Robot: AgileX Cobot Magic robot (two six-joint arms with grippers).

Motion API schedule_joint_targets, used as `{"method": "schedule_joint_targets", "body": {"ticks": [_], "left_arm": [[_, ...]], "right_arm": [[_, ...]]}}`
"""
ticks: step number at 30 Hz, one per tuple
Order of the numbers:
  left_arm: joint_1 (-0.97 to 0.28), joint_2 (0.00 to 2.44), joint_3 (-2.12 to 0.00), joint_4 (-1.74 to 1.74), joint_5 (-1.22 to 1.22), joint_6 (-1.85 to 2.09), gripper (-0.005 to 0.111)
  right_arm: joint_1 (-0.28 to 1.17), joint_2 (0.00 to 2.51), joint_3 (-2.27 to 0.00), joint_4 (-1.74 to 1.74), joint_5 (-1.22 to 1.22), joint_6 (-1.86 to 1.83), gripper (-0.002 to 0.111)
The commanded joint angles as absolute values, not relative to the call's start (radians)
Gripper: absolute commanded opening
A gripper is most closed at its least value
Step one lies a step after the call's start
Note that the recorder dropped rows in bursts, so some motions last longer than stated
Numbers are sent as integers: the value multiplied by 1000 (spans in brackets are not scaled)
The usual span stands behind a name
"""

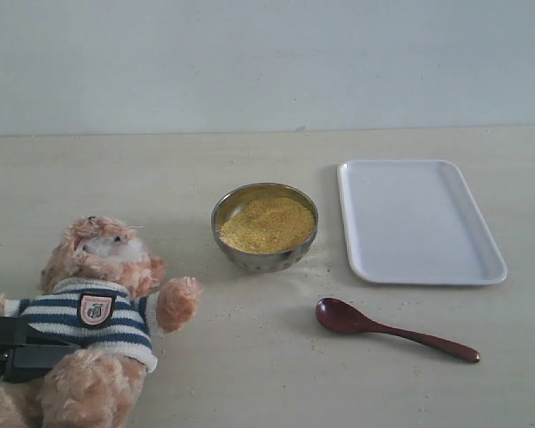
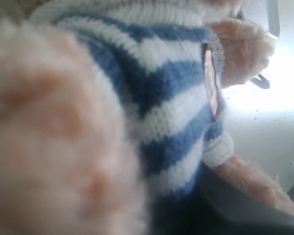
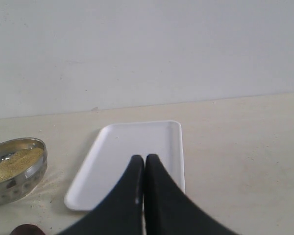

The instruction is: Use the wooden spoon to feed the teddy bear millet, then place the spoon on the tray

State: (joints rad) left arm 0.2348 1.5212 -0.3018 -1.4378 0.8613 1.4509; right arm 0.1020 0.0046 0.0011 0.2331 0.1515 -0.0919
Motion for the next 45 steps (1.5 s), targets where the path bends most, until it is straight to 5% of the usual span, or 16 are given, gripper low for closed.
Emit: {"method": "schedule_joint_targets", "body": {"ticks": [1, 13, 28, 35, 45], "left_arm": [[236, 1521, -301, -1444, 886, 1459, 7], [236, 1521, -301, -1444, 886, 1459, 7], [236, 1521, -301, -1444, 886, 1477, 7], [236, 1521, -301, -1444, 886, 1479, 7], [236, 1521, -301, -1444, 886, 1481, 7]], "right_arm": [[102, 0, 0, 196, 146, -153, 0], [102, 0, 0, 202, 128, -154, 0], [102, 0, -2, 415, -190, 468, 0], [188, 52, -316, 36, 230, 329, 0], [473, 648, -683, 78, 895, -339, 0]]}}
